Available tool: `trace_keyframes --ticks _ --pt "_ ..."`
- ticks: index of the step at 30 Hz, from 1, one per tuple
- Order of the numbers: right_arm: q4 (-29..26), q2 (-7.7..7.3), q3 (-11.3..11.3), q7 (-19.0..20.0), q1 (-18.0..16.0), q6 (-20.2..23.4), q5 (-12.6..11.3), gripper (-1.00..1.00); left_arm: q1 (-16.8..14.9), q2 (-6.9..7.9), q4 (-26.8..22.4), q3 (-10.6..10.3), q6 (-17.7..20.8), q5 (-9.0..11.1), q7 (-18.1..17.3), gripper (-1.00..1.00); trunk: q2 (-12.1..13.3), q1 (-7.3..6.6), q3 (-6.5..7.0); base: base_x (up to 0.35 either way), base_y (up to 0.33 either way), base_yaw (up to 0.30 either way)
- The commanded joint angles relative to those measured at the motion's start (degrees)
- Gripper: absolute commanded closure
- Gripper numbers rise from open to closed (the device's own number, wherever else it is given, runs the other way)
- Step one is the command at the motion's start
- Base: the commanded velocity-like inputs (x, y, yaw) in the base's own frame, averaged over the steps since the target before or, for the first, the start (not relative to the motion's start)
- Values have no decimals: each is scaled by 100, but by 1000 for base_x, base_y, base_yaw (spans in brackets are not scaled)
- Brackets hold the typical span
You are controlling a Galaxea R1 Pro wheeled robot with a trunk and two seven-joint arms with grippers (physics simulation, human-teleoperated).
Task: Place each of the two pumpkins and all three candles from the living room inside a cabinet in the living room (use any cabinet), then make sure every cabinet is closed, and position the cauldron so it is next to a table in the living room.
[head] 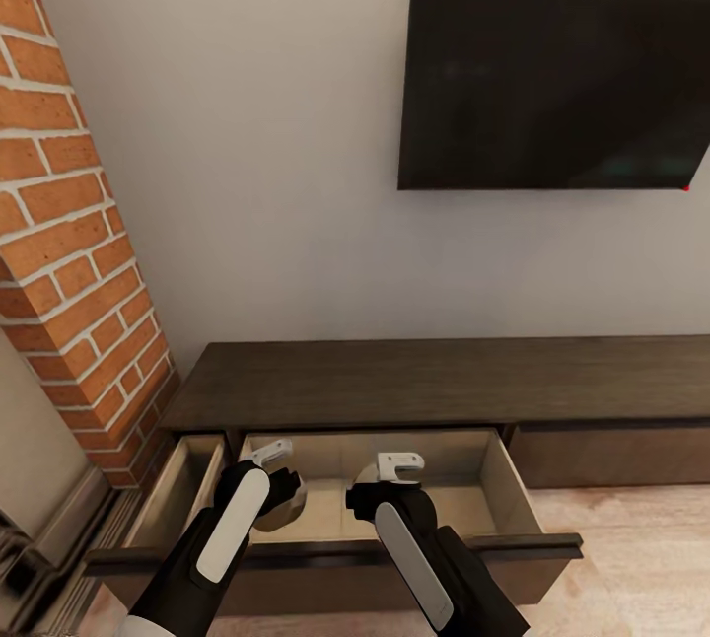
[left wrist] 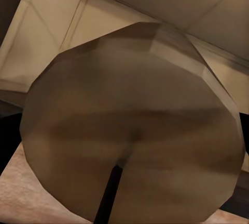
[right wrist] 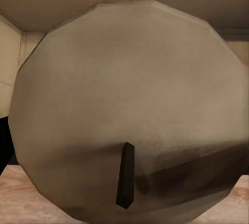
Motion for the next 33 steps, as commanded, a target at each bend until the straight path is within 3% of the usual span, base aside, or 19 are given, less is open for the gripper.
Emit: trace_keyframes --ticks 1,10,21,33 --pt "-6 1 9 -67 -6 -6 -64 100 -5 1 -9 -6 17 33 40 100 -44 22 -24 0 0 0" --pt "-6 -2 8 -67 -6 -6 -64 100 -5 1 -24 -6 17 33 40 100 -205 110 -96 0 0 0" --pt "3 -2 8 -67 -6 -6 -64 100 -5 1 -43 -6 21 46 40 100 -205 110 -96 5 0 0" --pt "3 -3 7 -67 -6 1 -64 100 -5 1 -51 -10 26 59 40 100 -205 110 -96 140 0 0"
